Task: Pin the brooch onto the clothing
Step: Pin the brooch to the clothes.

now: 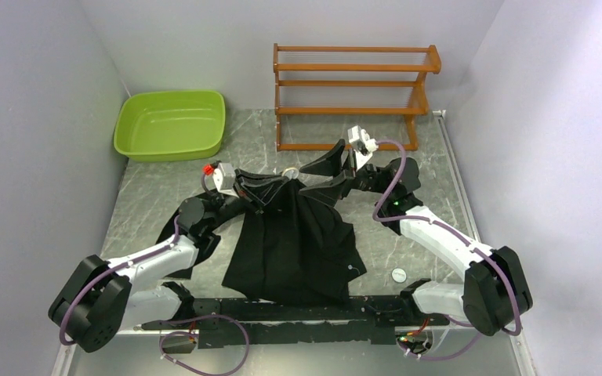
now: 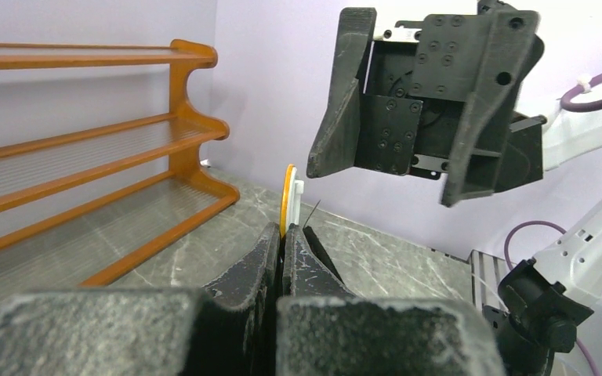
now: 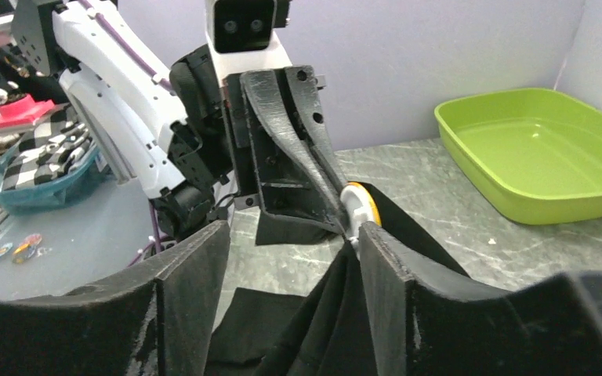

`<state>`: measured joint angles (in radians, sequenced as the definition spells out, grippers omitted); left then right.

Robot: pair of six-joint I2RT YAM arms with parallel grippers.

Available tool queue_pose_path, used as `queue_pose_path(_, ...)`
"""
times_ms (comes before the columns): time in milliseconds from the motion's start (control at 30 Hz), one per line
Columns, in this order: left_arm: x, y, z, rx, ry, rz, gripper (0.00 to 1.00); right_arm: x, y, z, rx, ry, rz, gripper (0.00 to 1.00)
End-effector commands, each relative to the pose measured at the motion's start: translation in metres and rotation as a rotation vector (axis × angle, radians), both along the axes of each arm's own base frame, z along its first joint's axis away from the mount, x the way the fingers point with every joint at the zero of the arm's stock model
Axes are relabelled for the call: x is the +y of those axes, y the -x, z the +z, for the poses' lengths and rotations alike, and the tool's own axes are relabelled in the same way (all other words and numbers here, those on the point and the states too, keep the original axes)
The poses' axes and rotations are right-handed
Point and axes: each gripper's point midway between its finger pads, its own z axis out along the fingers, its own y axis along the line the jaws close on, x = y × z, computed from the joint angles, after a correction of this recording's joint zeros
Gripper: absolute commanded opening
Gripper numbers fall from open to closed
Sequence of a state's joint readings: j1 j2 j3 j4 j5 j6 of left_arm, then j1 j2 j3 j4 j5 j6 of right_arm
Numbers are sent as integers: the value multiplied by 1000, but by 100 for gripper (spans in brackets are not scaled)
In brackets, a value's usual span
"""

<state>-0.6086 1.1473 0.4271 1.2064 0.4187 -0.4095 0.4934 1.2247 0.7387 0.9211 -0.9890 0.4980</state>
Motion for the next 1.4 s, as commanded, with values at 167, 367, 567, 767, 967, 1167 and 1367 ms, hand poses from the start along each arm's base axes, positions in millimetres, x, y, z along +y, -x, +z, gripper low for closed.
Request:
queue_pose_path(167, 0, 3, 12, -53, 32, -19, 3, 11, -5, -10, -40, 51, 21, 70)
queue_pose_path(367, -3, 11, 17, -90, 45, -66, 3, 15, -8, -11, -34, 50, 35, 57)
queue_pose_path(567, -5, 16, 20, -109, 46, -92, 3, 14, -12, -10, -34, 49, 2, 53)
queue_pose_path(767, -3, 15, 17, -103, 28, -71, 3, 1, -17, -4, -60, 22, -136, 63)
queue_pose_path(967, -3, 19, 20, -121, 27, -87, 3, -4, -22, -7, -69, 36, -194, 69)
queue_pose_path(1167, -7, 26, 23, -142, 35, -135, 3, 7, -21, -15, -50, 71, -98, 73)
queue_pose_path(1367, -7, 26, 26, -147, 42, -134, 3, 12, -10, -17, -54, 72, -10, 57)
